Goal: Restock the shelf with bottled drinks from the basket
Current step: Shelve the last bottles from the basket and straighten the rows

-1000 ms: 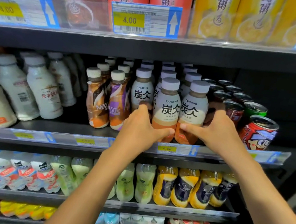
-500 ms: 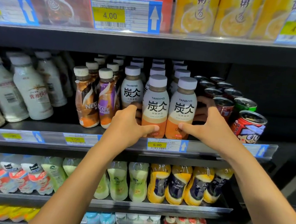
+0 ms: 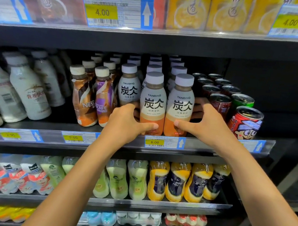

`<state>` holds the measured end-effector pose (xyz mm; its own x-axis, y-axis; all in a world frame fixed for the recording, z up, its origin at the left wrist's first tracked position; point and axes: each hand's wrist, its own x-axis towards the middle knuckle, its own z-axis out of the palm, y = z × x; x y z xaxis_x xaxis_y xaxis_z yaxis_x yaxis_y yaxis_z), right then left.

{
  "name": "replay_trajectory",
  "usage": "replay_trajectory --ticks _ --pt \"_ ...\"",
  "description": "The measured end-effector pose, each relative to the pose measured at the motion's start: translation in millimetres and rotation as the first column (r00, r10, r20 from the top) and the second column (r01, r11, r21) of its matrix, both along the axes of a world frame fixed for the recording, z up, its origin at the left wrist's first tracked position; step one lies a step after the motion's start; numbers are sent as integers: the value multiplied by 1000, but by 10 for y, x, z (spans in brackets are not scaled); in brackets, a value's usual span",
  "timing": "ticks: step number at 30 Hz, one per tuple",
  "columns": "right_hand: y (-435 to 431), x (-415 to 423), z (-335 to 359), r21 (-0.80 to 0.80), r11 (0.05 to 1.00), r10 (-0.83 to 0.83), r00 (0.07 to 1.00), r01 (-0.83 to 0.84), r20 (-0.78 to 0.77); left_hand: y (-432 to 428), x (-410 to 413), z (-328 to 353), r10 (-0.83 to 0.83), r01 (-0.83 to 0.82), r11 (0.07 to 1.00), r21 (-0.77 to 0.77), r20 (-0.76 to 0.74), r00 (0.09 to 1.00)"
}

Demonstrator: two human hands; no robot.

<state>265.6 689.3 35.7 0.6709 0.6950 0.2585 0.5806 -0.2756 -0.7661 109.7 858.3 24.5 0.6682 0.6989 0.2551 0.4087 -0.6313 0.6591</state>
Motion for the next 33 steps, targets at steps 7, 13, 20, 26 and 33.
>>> replay_trajectory --ticks 7,13,20,26,33 --pt "-1 25 -36 33 999 18 1000 -18 0 -32 -10 15 -14 14 1000 20 16 1000" --pt "18 37 -54 47 999 18 1000 -17 -7 -39 -10 25 -4 4 1000 31 22 1000" --pt "37 45 -46 49 999 -3 1000 4 -18 -26 9 -8 10 -11 999 39 24 1000" --pt "39 13 -35 49 998 -25 999 26 -24 -21 21 -25 22 -23 999 44 21 1000" --pt "27 -3 -18 13 999 -42 999 42 -16 -29 23 -31 14 -15 999 35 17 1000"
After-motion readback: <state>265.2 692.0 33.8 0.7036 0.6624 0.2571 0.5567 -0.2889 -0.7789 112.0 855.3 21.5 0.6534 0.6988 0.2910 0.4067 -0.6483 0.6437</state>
